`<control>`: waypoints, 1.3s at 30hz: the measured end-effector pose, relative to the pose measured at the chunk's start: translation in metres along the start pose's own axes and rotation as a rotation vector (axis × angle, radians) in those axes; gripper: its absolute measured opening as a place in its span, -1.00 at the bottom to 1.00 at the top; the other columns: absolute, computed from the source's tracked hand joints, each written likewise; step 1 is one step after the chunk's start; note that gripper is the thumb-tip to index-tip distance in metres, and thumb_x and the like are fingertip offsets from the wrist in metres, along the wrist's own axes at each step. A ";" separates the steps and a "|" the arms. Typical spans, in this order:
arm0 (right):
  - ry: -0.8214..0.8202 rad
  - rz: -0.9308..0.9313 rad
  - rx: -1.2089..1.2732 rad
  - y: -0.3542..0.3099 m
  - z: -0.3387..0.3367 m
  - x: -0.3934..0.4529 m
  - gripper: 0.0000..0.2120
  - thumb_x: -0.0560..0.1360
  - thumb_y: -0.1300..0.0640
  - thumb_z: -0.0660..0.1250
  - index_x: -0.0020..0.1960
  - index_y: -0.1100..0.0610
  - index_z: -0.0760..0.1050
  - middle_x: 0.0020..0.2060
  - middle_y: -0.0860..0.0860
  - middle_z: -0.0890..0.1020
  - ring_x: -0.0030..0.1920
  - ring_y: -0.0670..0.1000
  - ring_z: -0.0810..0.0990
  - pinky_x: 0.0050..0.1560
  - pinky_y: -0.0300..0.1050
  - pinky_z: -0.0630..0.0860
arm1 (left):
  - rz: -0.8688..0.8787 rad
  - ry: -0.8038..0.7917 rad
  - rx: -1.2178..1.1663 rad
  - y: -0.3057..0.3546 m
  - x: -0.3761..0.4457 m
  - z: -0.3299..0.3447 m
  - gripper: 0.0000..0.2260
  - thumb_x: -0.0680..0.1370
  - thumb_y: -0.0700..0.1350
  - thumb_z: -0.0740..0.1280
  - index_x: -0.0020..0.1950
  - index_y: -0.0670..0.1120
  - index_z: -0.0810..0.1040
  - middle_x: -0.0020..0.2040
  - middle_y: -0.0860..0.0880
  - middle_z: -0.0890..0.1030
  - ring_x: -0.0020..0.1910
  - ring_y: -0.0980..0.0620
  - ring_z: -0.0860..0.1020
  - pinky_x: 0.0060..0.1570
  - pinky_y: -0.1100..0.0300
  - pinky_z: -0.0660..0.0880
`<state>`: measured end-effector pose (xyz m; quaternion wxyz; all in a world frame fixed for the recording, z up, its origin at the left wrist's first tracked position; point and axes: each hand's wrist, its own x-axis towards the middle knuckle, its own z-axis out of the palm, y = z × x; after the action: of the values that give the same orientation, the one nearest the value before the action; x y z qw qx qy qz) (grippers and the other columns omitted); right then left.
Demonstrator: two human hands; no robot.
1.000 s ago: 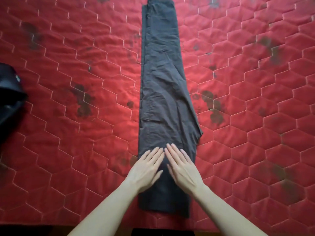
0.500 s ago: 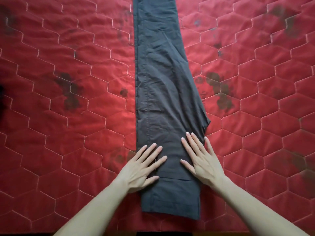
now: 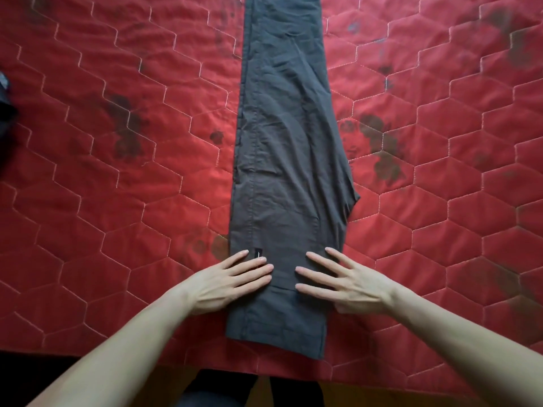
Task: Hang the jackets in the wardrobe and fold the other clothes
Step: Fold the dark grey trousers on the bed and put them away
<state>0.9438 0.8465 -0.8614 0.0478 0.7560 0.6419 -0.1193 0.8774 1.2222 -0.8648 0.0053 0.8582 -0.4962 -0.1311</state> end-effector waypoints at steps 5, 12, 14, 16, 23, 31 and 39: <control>0.133 0.096 -0.015 -0.029 0.007 0.012 -0.48 0.73 0.19 -0.08 0.67 -0.02 0.15 0.60 0.11 0.32 0.55 0.39 0.29 0.42 0.36 0.40 | -0.066 -0.016 -0.047 0.010 0.003 0.001 -0.30 0.58 -0.18 0.23 0.71 -0.11 0.07 0.71 -0.12 0.06 0.68 -0.18 0.05 0.58 -0.19 0.03; 0.152 0.219 0.146 -0.040 0.008 0.014 -0.41 0.62 0.10 0.21 0.64 -0.06 0.24 0.63 0.02 0.27 0.62 0.27 0.18 0.51 0.32 0.29 | -0.088 -0.029 -0.245 0.012 0.003 -0.002 -0.21 0.59 0.27 0.24 0.70 -0.10 0.11 0.71 -0.11 0.06 0.69 -0.15 -0.01 0.62 -0.17 -0.03; 0.129 0.252 0.226 -0.041 0.005 0.015 -0.35 0.57 0.07 0.31 0.63 -0.08 0.24 0.64 -0.02 0.24 0.65 0.21 0.13 0.55 0.25 0.22 | -0.071 -0.004 -0.291 0.008 0.003 0.000 -0.24 0.58 0.19 0.22 0.70 -0.10 0.12 0.71 -0.09 0.09 0.69 -0.13 0.01 0.62 -0.14 -0.01; 0.159 0.291 0.339 -0.038 0.004 0.014 -0.28 0.51 0.12 0.40 0.63 -0.06 0.26 0.64 -0.07 0.24 0.66 0.11 0.10 0.58 0.20 0.15 | -0.110 0.055 -0.409 0.006 0.001 -0.002 -0.23 0.51 0.05 0.24 0.69 -0.11 0.13 0.70 -0.06 0.13 0.69 -0.06 0.04 0.63 -0.05 -0.02; 0.636 0.840 0.939 -0.050 -0.010 0.034 -0.74 0.68 -0.10 0.23 0.15 0.01 0.63 0.14 -0.25 0.64 0.20 -0.29 0.55 0.24 -0.09 0.46 | -0.845 0.517 -0.880 0.036 0.019 -0.031 -0.70 0.65 0.09 0.22 0.24 -0.01 0.62 0.11 0.06 0.71 0.09 0.04 0.68 0.07 0.23 0.55; 0.711 1.315 1.080 -0.042 -0.026 0.074 -0.92 0.68 0.03 0.28 0.03 0.00 0.44 -0.18 -0.10 0.59 -0.15 0.05 0.57 -0.09 0.00 0.45 | -1.146 0.608 -1.080 -0.004 0.050 -0.029 -0.72 0.67 0.08 0.18 0.14 -0.03 0.60 -0.17 -0.04 0.71 -0.15 -0.12 0.67 -0.10 -0.12 0.53; 0.508 1.588 0.754 -0.016 -0.019 0.082 -0.71 0.67 0.00 0.30 -0.18 0.12 0.45 -0.35 0.19 0.53 -0.25 0.31 0.53 -0.06 0.15 0.42 | -1.294 0.599 -1.096 -0.027 0.062 -0.029 -0.63 0.67 -0.04 0.34 -0.26 -0.12 0.32 -0.40 0.06 0.32 -0.37 0.06 0.26 -0.27 -0.11 0.33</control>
<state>0.9420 0.9321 -0.8610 -0.2766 0.9444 -0.1571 -0.0833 0.9363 1.1791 -0.8543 0.4683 0.8451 0.2386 -0.0975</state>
